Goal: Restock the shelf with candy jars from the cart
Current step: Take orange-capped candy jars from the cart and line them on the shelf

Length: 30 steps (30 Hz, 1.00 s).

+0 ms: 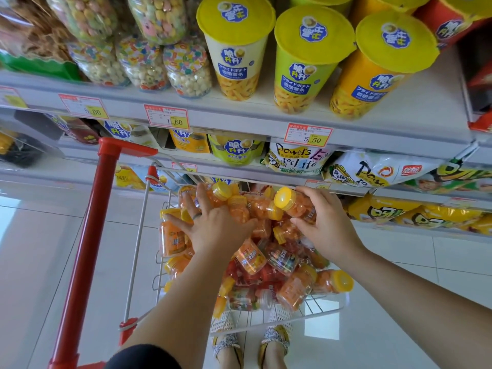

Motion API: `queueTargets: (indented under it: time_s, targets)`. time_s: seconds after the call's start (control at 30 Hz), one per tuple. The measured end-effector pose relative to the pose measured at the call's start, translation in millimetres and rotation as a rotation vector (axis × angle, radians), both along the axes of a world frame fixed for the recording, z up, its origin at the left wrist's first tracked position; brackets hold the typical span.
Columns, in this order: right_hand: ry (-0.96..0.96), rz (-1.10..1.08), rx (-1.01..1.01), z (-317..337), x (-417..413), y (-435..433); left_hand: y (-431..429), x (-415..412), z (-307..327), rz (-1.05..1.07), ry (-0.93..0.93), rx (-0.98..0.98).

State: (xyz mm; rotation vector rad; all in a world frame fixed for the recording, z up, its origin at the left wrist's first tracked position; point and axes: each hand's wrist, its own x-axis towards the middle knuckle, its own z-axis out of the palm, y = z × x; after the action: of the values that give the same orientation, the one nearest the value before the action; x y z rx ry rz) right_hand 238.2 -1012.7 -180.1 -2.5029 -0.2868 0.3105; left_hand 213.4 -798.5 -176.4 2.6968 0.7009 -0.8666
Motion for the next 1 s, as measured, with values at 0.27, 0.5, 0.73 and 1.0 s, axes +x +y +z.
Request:
queueTargets:
  time_s: [0.27, 0.5, 0.73, 1.0]
  targets:
    - [-0.008, -0.012, -0.007, 10.5, -3.2, -5.7, -14.0, -13.6, 15.1, 0.144, -0.221, -0.079]
    - [-0.019, -0.041, 0.098, 54.7, -11.0, -10.8, -25.2, -46.1, 61.1, 0.059, -0.618, -0.112]
    - [-0.129, -0.091, 0.258, 186.1, -15.9, -28.8, -62.6, -46.7, 201.6, -0.011, -0.884, -0.16]
    - [-0.382, -0.16, 0.452, 314.4, 0.7, -45.1, -88.7, -11.4, 338.4, -0.141, -1.213, -0.19]
